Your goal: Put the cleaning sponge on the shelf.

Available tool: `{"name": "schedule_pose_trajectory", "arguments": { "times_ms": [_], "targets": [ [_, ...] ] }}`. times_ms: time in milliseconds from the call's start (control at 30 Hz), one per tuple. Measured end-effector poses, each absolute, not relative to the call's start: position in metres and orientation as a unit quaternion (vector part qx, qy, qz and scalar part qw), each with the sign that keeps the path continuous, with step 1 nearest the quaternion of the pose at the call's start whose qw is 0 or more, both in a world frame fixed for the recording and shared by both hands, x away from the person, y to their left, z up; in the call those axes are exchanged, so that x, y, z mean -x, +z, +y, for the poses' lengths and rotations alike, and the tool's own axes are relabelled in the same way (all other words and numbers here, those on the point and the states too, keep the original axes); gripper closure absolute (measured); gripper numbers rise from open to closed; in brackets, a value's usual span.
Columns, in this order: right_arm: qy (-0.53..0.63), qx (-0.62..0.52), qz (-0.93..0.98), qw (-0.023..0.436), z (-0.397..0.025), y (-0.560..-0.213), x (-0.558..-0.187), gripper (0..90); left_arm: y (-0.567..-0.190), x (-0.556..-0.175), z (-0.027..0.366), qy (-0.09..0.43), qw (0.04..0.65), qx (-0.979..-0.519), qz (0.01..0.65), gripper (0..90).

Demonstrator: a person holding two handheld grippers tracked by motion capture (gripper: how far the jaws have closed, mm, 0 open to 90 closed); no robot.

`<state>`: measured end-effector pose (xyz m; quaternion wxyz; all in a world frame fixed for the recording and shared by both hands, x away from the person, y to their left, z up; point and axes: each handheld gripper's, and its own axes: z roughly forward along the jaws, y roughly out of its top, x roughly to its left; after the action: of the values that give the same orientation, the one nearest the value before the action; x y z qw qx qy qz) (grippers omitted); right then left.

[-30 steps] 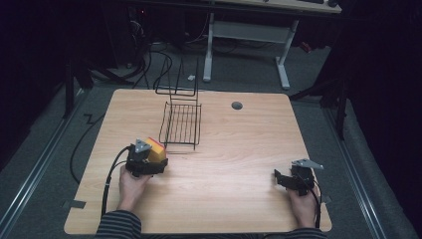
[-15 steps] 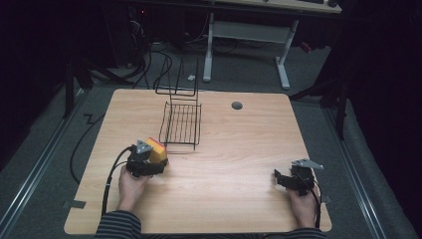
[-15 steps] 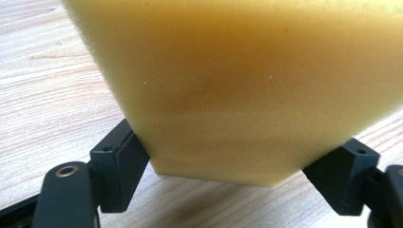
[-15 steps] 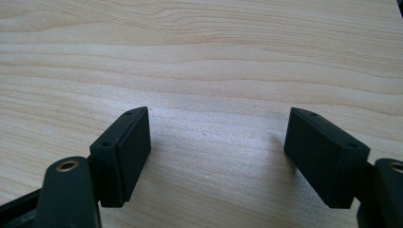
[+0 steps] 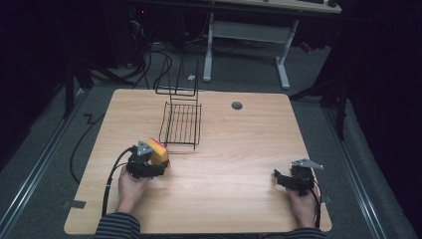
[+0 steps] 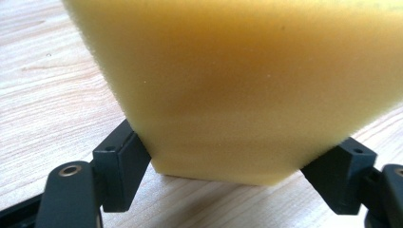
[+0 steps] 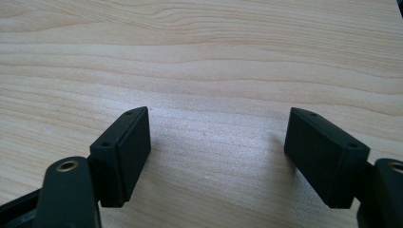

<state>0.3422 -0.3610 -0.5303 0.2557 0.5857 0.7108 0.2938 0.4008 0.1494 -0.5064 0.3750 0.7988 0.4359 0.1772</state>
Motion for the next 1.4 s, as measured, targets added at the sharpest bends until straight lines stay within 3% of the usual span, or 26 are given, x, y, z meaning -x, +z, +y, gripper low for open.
{"name": "schedule_pose_trajectory", "arguments": {
  "times_ms": [767,1400],
  "targets": [
    [0.294,-0.585,0.711,0.256,-0.361,-0.530,-0.342,24.0,-0.479,-0.389,0.158,0.176,0.409,-0.793,0.417,24.6],
    [0.294,-0.588,0.710,0.254,-0.360,-0.530,-0.342,23.9,-0.452,-0.402,0.148,0.168,0.429,-0.792,0.400,25.1]
  ]
}}
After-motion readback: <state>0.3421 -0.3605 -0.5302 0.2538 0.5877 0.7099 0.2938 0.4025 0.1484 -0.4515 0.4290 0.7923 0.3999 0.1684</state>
